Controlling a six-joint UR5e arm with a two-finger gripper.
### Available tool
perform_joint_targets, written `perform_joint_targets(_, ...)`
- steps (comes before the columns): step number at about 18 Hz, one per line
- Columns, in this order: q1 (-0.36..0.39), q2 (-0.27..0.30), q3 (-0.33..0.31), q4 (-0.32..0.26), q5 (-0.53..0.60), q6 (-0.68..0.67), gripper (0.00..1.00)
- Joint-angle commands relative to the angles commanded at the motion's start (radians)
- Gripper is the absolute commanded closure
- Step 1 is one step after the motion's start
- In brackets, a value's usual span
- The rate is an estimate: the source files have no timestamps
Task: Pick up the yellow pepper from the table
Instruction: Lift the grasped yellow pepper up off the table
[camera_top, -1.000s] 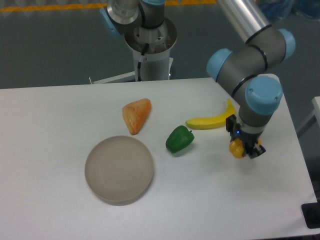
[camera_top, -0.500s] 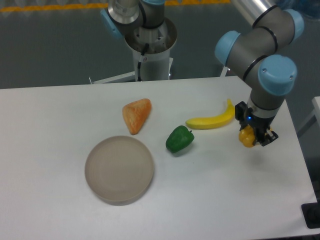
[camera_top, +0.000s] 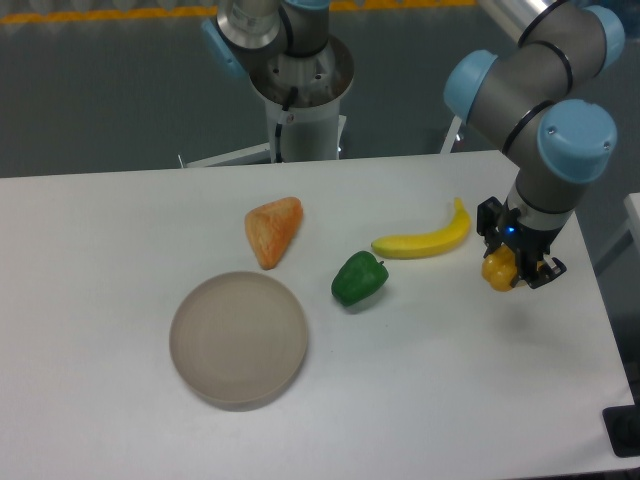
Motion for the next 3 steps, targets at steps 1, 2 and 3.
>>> perform_joint_targets(1, 0.0, 0.0, 0.0, 0.0, 0.0, 0.0, 0.7)
perform_joint_targets(2, 0.0, 0.0, 0.0, 0.0, 0.0, -0.002, 0.7)
perform_joint_targets(3, 0.0, 0.0, 0.0, 0.0, 0.0, -0.002, 0.7)
